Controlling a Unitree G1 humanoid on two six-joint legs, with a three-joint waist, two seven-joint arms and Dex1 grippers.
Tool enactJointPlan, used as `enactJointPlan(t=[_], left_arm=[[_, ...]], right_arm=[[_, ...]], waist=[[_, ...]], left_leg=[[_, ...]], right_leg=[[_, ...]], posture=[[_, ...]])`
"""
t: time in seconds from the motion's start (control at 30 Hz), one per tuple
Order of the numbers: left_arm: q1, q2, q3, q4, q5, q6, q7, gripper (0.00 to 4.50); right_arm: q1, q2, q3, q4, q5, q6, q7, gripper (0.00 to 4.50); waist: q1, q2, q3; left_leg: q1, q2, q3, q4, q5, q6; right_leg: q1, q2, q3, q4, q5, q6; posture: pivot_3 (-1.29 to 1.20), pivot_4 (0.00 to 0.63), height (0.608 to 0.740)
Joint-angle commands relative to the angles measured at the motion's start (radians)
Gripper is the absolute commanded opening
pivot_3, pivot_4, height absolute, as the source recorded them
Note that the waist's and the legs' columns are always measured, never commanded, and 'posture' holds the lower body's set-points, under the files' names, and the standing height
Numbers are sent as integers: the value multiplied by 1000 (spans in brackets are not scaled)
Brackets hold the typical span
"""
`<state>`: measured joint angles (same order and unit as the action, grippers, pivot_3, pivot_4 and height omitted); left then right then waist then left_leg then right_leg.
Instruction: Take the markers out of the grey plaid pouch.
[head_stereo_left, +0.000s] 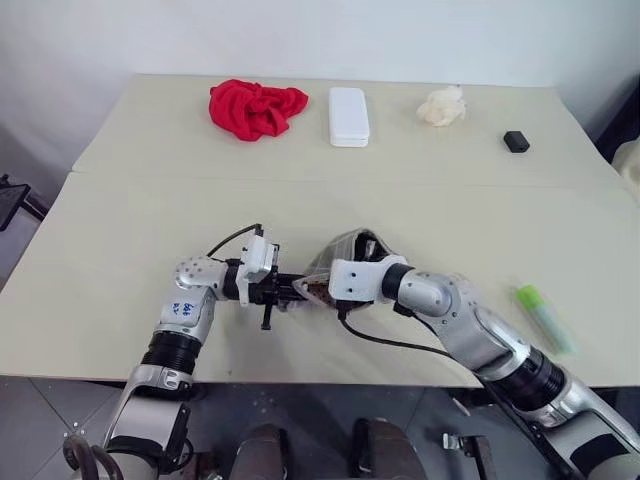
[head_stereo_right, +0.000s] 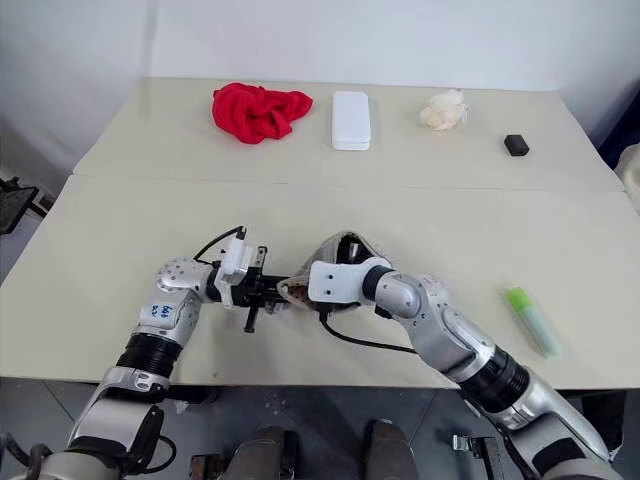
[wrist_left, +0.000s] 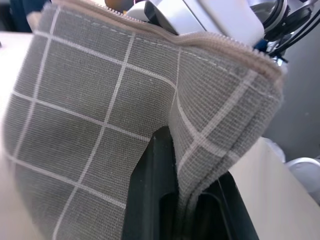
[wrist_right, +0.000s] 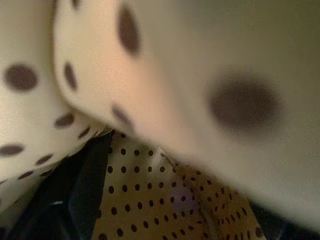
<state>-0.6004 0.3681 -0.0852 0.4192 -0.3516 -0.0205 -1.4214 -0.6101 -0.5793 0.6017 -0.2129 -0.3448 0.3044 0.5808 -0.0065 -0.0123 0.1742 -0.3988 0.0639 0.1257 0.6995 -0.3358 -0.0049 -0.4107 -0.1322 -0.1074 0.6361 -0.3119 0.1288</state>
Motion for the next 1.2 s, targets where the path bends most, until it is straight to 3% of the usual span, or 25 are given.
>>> enactJointPlan(t=[0.03, 0.13, 0.27, 0.53, 0.63, 0.77, 1.0, 1.2], left_arm=[[-13, -8, -9, -110, -76, 65, -53, 0], [-11, 8, -5, -150, -103, 149, -64, 0], [-15, 30, -4, -198, -143, 260, -85, 0], [-43, 48, 23, -224, -249, 503, -82, 0], [-53, 54, 53, -181, -306, 636, -66, 0], [-44, 66, 50, -137, -291, 666, -75, 0], [-9, 71, -4, -103, -183, 494, -103, 0], [17, 49, -30, -125, -145, 392, -110, 0]], right_arm=[[-12, 16, -25, 42, -4, -54, 39, 3972], [6, -27, -86, -6, 38, -27, 129, 3972], [95, -186, -183, -183, 146, 99, 341, 3972], [158, -356, -285, -389, 235, 302, 479, 3972], [69, -311, -260, -407, 253, 429, 469, 3972], [-54, -225, -167, -367, 220, 530, 433, 3972], [-114, -125, 4, -212, 83, 453, 348, 3972], [-87, -29, 54, -83, -7, 281, 233, 3972]], waist=[[0, 0, 0], [3, 0, 0], [12, 0, 0], [5, 0, 0], [3, 0, 0], [1, 0, 0], [2, 0, 0], [-4, 0, 0]], left_leg=[[0, 0, 0, 0, 0, 0], [0, 0, 0, 0, 0, 0], [-1, 0, -2, 0, 0, 0], [-1, 0, -2, 1, 0, 0], [0, 0, -2, 1, 0, 0], [0, 1, -2, 0, 1, -1], [0, 0, -2, 1, 1, -1], [0, 0, -1, 0, 1, -2]], right_leg=[[0, 0, 0, 0, 0, 0], [0, 0, 0, 0, 0, 0], [0, 0, -1, -1, 0, 0], [0, 0, -1, 0, 0, 0], [1, 0, -1, 0, 0, 0], [0, 1, -1, 1, 0, -1], [0, 0, -1, 1, 0, 0], [0, 1, -1, 1, 0, -1]], posture=[[0, 150, 740], [0, 150, 740], [0, 150, 740], [0, 150, 740], [0, 150, 740], [0, 150, 740], [0, 150, 740], [0, 150, 740]])
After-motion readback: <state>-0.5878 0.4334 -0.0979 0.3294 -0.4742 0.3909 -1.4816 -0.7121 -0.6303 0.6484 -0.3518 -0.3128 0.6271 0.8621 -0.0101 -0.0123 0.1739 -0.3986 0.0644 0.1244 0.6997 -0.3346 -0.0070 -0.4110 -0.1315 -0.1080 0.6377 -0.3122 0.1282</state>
